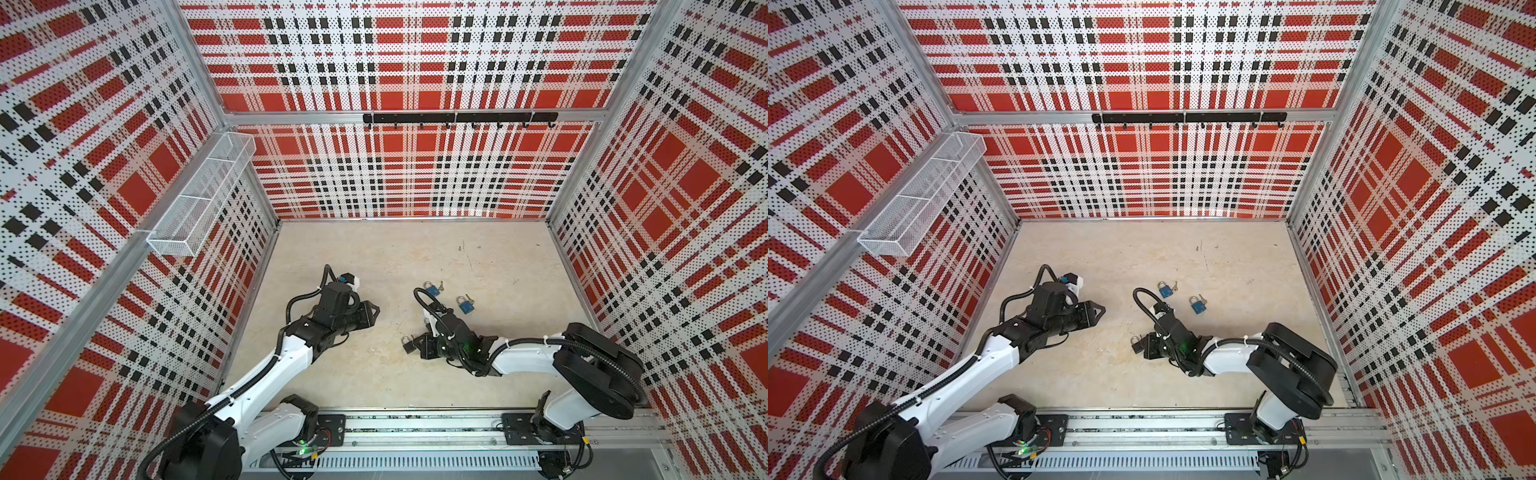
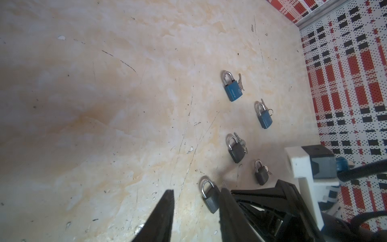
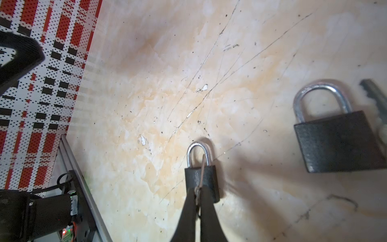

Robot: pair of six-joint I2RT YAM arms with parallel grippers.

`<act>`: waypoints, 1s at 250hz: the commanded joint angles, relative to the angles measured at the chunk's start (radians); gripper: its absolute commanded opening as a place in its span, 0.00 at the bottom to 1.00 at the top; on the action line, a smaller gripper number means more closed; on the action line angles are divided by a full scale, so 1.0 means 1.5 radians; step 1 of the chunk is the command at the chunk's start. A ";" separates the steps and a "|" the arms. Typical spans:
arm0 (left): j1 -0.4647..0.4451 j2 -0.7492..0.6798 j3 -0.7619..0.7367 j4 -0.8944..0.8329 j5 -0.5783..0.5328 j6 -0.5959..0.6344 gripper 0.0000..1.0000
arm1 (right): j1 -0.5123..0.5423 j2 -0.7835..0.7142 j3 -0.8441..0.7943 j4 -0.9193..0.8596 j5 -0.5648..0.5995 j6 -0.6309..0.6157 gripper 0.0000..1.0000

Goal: Lock with the key

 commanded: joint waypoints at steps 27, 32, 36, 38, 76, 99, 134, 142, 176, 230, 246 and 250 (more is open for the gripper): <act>0.012 -0.002 -0.008 0.015 0.015 -0.005 0.39 | 0.004 0.025 0.017 0.017 0.022 0.013 0.00; 0.013 -0.002 -0.008 0.016 0.015 -0.005 0.39 | 0.004 0.025 0.017 0.016 0.022 0.014 0.01; 0.012 -0.002 -0.009 0.017 0.016 -0.005 0.39 | 0.004 0.026 0.017 0.017 0.022 0.015 0.02; 0.013 -0.002 -0.009 0.017 0.015 -0.005 0.39 | 0.004 0.026 0.017 0.017 0.022 0.015 0.03; 0.015 -0.003 -0.010 0.017 0.018 -0.005 0.39 | 0.003 0.028 0.017 0.010 0.027 0.015 0.07; 0.017 -0.003 -0.010 0.018 0.019 -0.005 0.39 | 0.004 0.029 0.017 0.008 0.027 0.014 0.10; 0.018 -0.003 -0.011 0.017 0.020 -0.005 0.39 | 0.004 0.026 0.020 -0.006 0.031 0.011 0.19; 0.019 -0.004 -0.012 0.018 0.021 -0.006 0.39 | 0.004 0.025 0.021 -0.009 0.032 0.011 0.20; 0.020 -0.004 -0.012 0.020 0.022 -0.007 0.39 | 0.003 0.018 0.024 -0.021 0.034 0.008 0.22; 0.021 -0.013 -0.012 0.019 0.019 -0.007 0.39 | 0.007 -0.028 0.042 -0.083 0.052 -0.013 0.23; 0.020 -0.017 -0.011 0.017 0.016 -0.007 0.39 | 0.007 -0.050 0.055 -0.115 0.062 -0.023 0.23; 0.021 -0.018 -0.010 0.016 0.015 -0.006 0.39 | 0.008 -0.056 0.058 -0.123 0.064 -0.027 0.23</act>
